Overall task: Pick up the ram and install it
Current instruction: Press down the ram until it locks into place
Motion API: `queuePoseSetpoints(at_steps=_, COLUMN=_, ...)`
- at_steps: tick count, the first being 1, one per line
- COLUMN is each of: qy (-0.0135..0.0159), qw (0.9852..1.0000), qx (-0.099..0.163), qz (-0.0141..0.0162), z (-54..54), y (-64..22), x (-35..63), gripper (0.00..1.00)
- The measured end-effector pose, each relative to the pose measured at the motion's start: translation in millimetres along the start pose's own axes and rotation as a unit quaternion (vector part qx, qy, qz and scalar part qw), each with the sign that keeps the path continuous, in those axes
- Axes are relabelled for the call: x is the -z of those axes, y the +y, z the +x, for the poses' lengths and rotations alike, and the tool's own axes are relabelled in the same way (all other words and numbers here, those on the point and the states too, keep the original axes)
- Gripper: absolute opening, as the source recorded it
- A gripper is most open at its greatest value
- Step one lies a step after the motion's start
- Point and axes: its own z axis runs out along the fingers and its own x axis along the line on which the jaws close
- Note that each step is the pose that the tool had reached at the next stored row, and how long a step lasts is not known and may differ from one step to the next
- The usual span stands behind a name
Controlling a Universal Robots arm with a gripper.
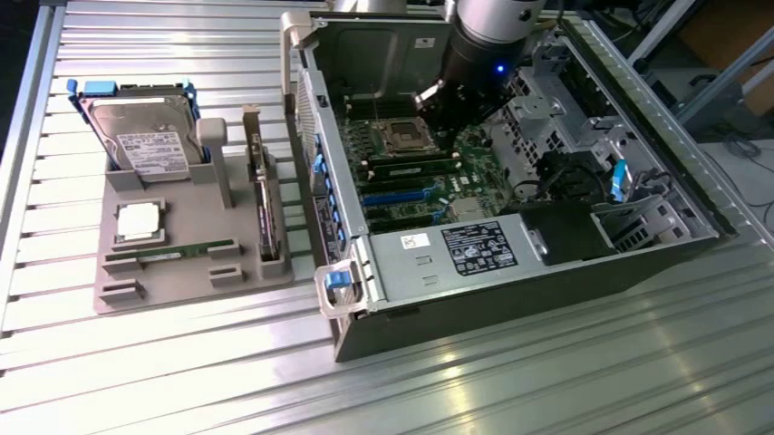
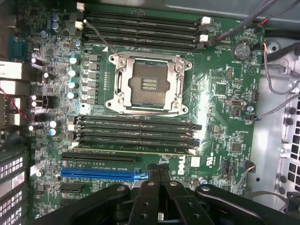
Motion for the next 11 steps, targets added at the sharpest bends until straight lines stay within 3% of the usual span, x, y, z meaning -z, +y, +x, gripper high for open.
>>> queuePoseSetpoints(at_steps=2, qy=0.0076, qw=1.0, qx=-0.004, qz=-0.0001, z=-0.8, y=-0.1, x=0.1, gripper=0.11)
queuePoseSetpoints(at_steps=4, qy=0.0232, qw=0.9997, qx=-0.011, qz=-0.0009, z=-1.4, y=-0.1, x=0.0, gripper=0.11)
queuePoseSetpoints(at_steps=5, qy=0.0277, qw=0.9995, qx=-0.014, qz=-0.001, z=-1.5, y=-0.2, x=0.0, gripper=0.11)
queuePoseSetpoints(at_steps=11, qy=0.028, qw=0.9995, qx=-0.014, qz=-0.001, z=-1.5, y=-0.1, x=0.0, gripper=0.11)
